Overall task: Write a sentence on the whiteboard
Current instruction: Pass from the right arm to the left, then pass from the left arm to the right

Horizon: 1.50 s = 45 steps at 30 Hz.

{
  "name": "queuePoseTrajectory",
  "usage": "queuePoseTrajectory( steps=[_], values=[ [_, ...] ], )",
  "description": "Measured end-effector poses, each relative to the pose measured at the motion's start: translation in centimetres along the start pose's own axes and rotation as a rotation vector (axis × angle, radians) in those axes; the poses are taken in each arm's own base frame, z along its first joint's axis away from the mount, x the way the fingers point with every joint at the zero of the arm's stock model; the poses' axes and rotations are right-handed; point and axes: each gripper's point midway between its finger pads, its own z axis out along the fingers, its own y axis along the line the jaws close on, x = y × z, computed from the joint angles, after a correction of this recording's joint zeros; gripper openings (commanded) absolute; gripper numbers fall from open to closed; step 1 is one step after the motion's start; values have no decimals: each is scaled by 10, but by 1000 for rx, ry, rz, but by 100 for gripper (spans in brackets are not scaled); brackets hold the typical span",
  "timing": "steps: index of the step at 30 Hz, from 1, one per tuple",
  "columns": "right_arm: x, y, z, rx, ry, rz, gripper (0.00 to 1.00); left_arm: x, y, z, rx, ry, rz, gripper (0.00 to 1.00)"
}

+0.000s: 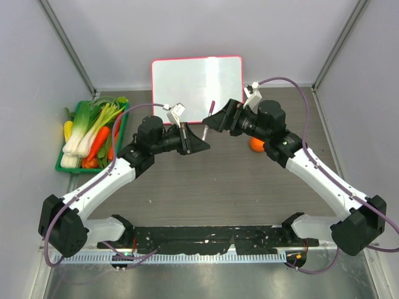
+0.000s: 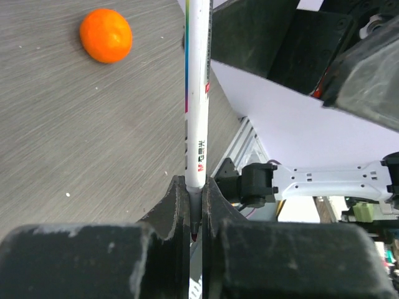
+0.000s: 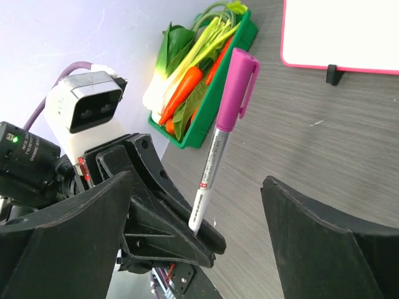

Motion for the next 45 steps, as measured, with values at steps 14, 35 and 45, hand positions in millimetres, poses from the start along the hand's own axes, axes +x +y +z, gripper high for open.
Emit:
queuePoseTrajectory(
  steps=[14, 35, 45],
  values=[
    [-29, 28, -43, -230, 35, -9, 79, -15, -35, -24, 8, 75, 234, 0],
    [12, 57, -37, -484, 269, -1, 40, 4, -54, -31, 146, 186, 295, 0],
    [30, 52, -43, -510, 335, -1, 37, 6, -55, -32, 161, 193, 316, 0]
  ],
)
